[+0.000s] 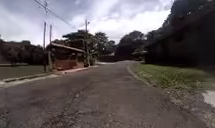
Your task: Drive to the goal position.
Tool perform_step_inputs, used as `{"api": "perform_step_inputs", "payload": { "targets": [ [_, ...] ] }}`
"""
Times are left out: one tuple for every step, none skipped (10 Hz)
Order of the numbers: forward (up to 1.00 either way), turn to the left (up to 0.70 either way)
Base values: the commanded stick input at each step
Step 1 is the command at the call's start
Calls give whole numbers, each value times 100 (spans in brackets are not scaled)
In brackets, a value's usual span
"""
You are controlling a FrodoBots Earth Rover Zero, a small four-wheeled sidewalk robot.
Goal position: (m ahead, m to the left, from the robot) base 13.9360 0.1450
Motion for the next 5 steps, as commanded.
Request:
{"api": "perform_step_inputs", "payload": {
  "targets": [
    [50,-50],
    [50,-50],
    [50,-50],
    [50,-50],
    [50,-35]
  ]
}}
